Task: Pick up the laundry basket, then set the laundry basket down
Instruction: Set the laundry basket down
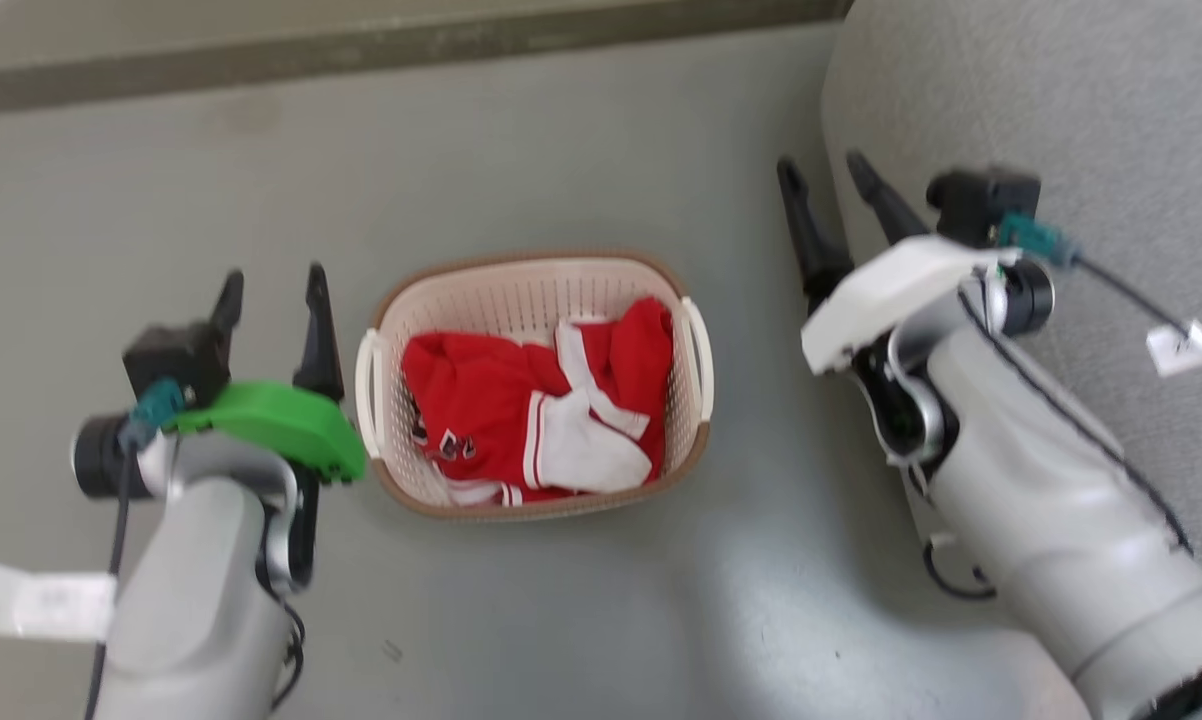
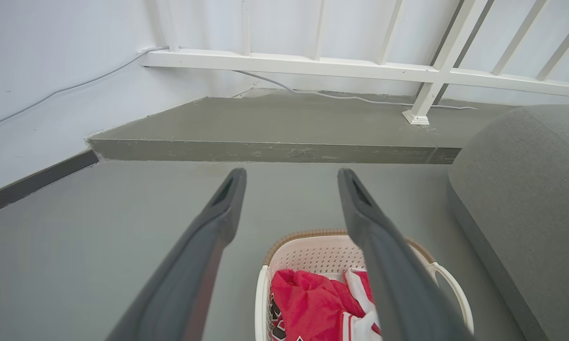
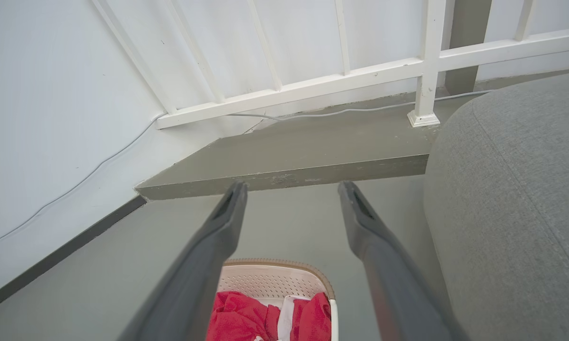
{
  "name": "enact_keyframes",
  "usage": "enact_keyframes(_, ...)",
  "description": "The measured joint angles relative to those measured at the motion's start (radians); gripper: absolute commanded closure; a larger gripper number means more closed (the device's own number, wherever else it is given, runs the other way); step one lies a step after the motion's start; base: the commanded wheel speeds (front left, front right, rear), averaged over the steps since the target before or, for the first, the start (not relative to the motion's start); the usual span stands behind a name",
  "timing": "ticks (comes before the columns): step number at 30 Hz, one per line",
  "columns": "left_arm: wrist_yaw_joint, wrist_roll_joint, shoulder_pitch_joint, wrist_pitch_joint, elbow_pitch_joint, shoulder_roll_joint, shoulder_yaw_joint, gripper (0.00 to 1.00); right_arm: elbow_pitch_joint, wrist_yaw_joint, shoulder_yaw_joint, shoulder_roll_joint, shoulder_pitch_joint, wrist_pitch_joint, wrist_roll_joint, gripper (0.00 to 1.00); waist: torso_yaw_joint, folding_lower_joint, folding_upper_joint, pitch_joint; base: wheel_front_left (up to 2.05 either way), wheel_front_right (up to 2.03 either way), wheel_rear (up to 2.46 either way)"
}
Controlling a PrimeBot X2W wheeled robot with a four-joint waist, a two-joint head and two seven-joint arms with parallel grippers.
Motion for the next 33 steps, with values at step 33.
enact_keyframes(33, 0.016, 0.092, 0.481, 0.0, -0.279, -0.026, 0.089, 0.0, -0.353, -0.05, -0.171, 0.011, 0.56, 0.0, -0.227, 0.0, 0.014, 0.0, 0.0, -0.321, 0.0, 0.0, 0.0)
